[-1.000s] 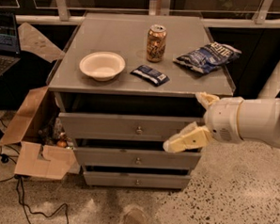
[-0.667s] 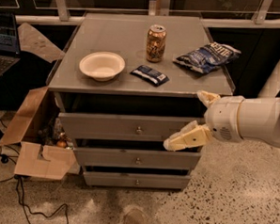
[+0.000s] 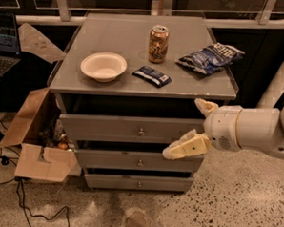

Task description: Open bottom drawer

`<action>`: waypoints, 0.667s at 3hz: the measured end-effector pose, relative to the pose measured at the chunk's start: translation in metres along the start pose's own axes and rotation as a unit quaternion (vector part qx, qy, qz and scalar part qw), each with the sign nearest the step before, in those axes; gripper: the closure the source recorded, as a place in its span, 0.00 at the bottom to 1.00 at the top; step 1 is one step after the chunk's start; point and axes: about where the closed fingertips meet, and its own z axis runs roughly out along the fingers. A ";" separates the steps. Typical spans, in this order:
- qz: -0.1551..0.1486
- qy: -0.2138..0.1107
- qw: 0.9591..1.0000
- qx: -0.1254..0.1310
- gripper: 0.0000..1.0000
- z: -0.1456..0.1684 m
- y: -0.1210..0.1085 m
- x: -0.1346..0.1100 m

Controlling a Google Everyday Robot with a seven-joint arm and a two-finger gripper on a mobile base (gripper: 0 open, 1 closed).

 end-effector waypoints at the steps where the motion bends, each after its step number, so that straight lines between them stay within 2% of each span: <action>1: 0.018 -0.008 1.000 -0.012 0.00 0.034 0.000 0.028; 2: 0.046 -0.011 0.999 -0.014 0.00 0.067 -0.003 0.060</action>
Offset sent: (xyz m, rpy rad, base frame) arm 0.0387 0.0161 -0.1436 0.1116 0.1114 -0.0686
